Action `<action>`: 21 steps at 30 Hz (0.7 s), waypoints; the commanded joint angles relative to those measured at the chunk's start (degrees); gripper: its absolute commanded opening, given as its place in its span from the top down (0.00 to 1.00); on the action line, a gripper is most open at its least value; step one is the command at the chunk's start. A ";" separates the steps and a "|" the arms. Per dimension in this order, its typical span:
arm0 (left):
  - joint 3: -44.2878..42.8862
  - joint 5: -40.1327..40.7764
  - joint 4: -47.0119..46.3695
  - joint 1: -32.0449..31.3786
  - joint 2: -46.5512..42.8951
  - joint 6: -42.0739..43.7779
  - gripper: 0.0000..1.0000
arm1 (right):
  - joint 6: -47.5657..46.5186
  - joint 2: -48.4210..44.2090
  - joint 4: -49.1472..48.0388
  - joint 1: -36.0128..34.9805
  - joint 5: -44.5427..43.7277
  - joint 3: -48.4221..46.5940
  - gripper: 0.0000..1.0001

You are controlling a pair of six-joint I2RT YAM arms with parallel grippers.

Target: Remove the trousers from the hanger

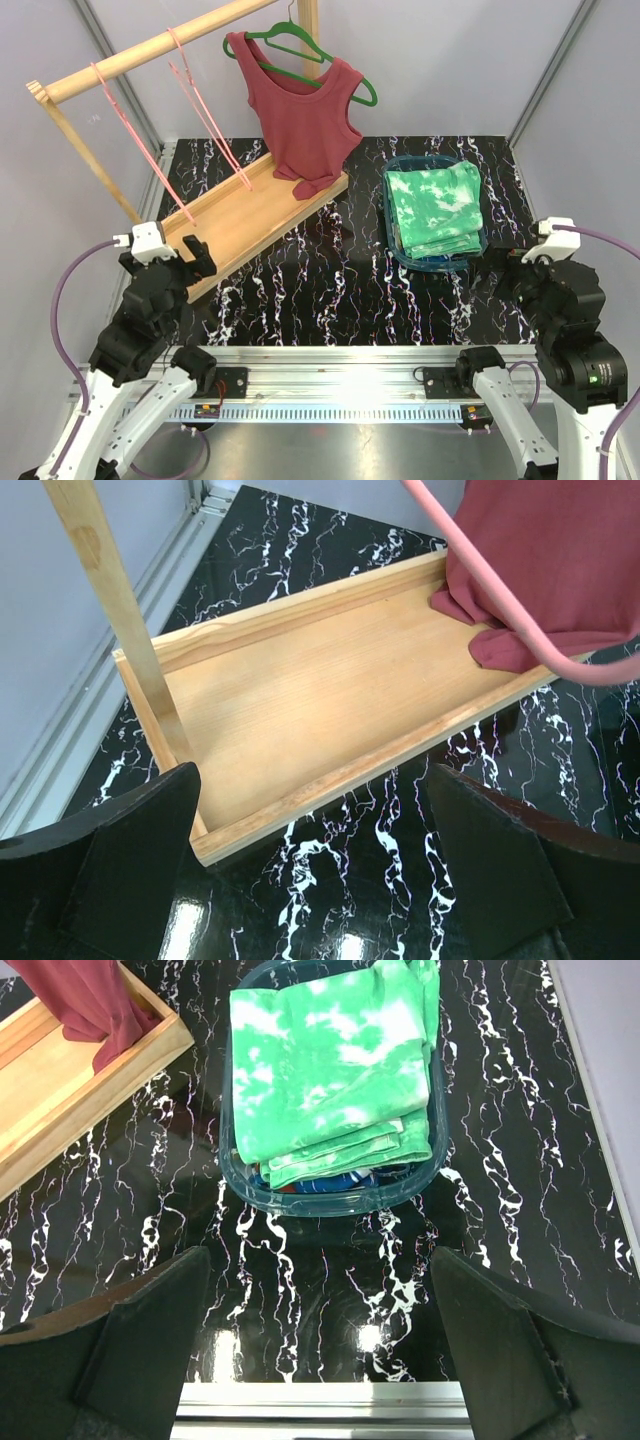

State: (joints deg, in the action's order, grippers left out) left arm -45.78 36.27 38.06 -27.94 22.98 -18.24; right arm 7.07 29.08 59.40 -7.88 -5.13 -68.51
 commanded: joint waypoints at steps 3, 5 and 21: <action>0.60 -1.56 0.43 0.26 -1.19 -0.30 0.01 | -0.83 -1.13 -3.41 -0.29 -0.77 0.57 0.00; 0.17 -1.55 0.43 0.26 -1.62 -0.48 0.01 | -0.04 -0.78 -3.93 -0.29 1.16 1.01 0.01; 1.92 2.84 -0.27 0.26 -5.31 -0.40 0.01 | -0.48 1.07 -3.67 -0.29 0.56 1.10 0.01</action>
State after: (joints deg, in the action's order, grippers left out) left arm -44.34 37.06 39.55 -27.94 18.41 -18.61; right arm 7.09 28.99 58.11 -7.88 -4.43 -66.70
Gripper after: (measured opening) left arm 0.987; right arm 0.993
